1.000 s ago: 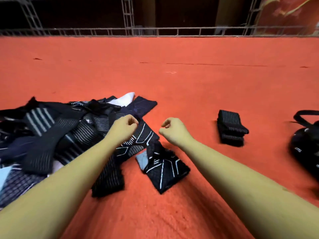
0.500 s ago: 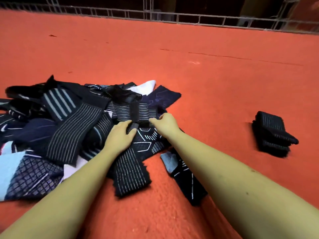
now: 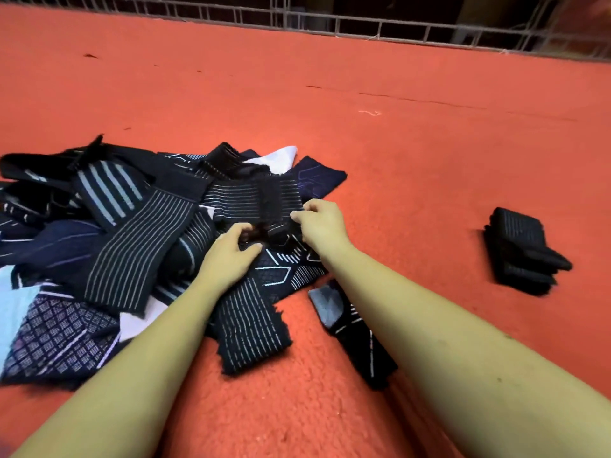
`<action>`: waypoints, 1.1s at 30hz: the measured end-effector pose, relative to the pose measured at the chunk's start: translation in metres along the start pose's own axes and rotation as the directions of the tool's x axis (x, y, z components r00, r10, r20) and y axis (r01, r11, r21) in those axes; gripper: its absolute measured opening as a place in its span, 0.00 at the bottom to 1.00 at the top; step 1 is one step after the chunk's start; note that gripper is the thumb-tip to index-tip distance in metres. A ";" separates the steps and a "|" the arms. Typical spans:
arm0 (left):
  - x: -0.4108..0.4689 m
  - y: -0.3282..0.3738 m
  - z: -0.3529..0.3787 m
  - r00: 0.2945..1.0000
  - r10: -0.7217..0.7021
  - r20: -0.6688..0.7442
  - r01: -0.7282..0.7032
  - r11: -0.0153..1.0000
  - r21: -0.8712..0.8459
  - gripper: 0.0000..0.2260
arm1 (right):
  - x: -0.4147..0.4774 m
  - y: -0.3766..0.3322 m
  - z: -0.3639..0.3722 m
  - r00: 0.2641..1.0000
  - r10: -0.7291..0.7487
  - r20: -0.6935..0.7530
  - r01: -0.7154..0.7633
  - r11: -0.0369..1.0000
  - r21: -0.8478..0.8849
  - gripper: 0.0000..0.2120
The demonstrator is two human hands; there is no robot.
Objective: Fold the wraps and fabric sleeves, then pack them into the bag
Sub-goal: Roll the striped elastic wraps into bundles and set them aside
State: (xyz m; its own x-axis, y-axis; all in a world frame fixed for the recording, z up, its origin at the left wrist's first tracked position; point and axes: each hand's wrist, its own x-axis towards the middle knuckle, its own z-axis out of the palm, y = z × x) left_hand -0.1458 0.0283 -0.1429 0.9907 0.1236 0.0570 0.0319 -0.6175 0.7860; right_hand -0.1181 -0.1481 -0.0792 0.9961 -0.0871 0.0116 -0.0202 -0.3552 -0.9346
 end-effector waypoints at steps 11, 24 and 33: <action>-0.051 0.065 -0.004 0.999 0.038 0.029 -0.021 0.893 -0.450 0.10 | -0.066 -0.013 -0.093 0.995 0.088 -0.041 -0.083 0.989 0.123 0.09; -0.131 0.137 0.024 0.943 -0.064 0.327 0.320 0.446 -0.836 0.05 | -0.163 -0.020 -0.137 0.952 0.230 0.202 -0.302 0.805 0.510 0.07; -0.174 0.132 0.035 0.948 0.050 0.313 0.183 0.719 -0.670 0.09 | -0.188 -0.001 -0.137 0.875 0.365 0.318 -0.464 0.817 0.341 0.08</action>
State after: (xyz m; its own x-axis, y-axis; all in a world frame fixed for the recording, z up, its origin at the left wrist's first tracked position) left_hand -0.3092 -0.1019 -0.0707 0.9826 -0.1565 -0.0995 0.1158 0.0990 0.9883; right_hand -0.3169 -0.2590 -0.0319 0.8917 0.0899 -0.4436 -0.4499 0.0680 -0.8905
